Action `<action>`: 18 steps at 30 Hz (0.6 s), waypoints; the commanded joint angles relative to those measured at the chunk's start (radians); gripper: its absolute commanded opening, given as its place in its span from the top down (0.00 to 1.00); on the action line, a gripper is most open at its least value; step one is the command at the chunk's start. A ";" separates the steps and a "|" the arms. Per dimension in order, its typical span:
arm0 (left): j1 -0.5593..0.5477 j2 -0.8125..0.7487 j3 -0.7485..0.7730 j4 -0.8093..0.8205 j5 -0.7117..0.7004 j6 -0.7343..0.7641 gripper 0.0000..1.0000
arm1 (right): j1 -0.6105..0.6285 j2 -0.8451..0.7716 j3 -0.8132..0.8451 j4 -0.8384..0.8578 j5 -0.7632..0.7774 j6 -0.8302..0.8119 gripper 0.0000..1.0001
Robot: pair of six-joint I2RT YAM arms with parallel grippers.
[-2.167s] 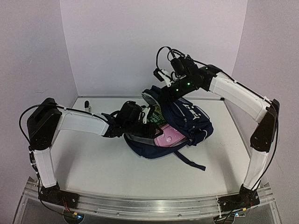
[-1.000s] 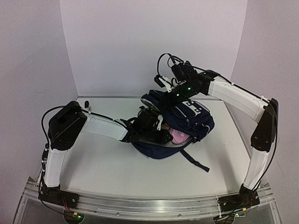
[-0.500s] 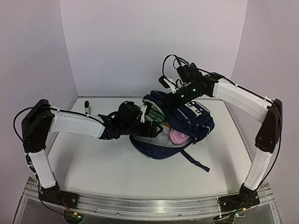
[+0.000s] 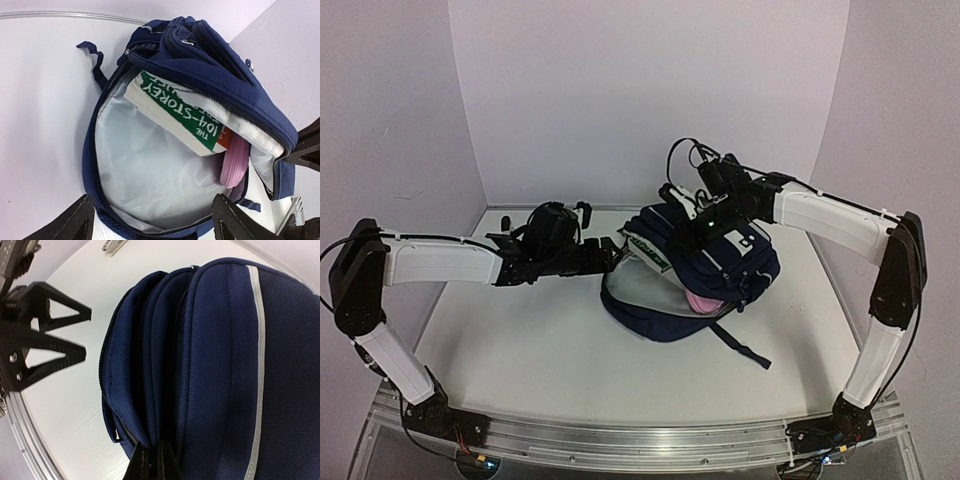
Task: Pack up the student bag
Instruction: Place the stationery in the student bag.
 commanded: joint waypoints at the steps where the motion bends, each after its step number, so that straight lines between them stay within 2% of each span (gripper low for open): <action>1: 0.001 -0.054 -0.021 0.011 0.037 0.013 0.19 | -0.017 -0.003 -0.042 0.000 -0.037 0.019 1.00; 5: -0.001 -0.059 -0.084 0.099 0.121 0.004 0.22 | 0.013 0.057 -0.016 0.022 -0.060 0.043 1.00; 9: -0.004 -0.081 -0.121 0.112 0.123 -0.005 0.23 | 0.062 0.153 0.097 0.025 -0.054 0.071 1.00; 15: -0.008 -0.119 -0.154 0.110 0.085 -0.022 0.23 | 0.088 0.320 0.417 0.026 0.023 0.123 1.00; 16: -0.011 -0.123 -0.155 0.109 0.083 -0.023 0.23 | 0.084 0.332 0.460 0.024 0.037 0.124 0.97; 18: -0.023 -0.130 -0.154 0.100 0.076 -0.017 0.23 | 0.071 0.330 0.515 0.023 0.043 0.125 0.81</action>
